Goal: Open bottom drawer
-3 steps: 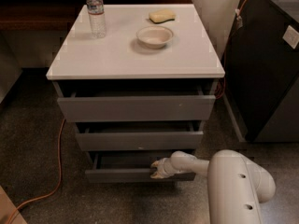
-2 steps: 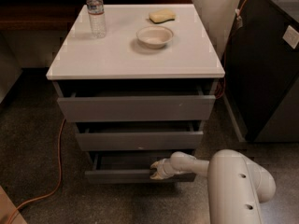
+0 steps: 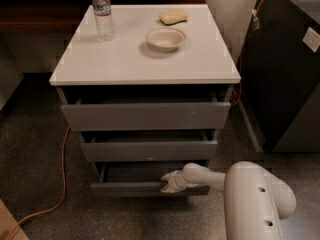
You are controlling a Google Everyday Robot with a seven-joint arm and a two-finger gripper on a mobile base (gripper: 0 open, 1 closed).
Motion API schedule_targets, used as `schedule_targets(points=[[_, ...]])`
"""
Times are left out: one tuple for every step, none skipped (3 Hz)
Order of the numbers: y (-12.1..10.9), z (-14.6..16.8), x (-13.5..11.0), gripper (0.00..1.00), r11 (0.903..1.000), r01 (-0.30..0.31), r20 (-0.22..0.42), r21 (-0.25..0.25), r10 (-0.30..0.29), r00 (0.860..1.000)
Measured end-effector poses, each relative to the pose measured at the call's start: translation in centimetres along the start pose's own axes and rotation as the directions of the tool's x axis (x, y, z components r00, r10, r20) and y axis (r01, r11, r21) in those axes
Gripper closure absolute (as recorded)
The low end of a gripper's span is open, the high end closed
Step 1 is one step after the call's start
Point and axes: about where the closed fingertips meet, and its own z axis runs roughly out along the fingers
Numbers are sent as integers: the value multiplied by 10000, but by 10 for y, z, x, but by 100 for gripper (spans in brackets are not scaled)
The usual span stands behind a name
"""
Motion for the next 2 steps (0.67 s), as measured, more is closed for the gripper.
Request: schedule_targets(points=[[0, 0, 0, 100, 10000, -1, 16, -10, 1, 10000], [16, -1, -4, 100, 9998, 113, 140, -165, -111, 9998]])
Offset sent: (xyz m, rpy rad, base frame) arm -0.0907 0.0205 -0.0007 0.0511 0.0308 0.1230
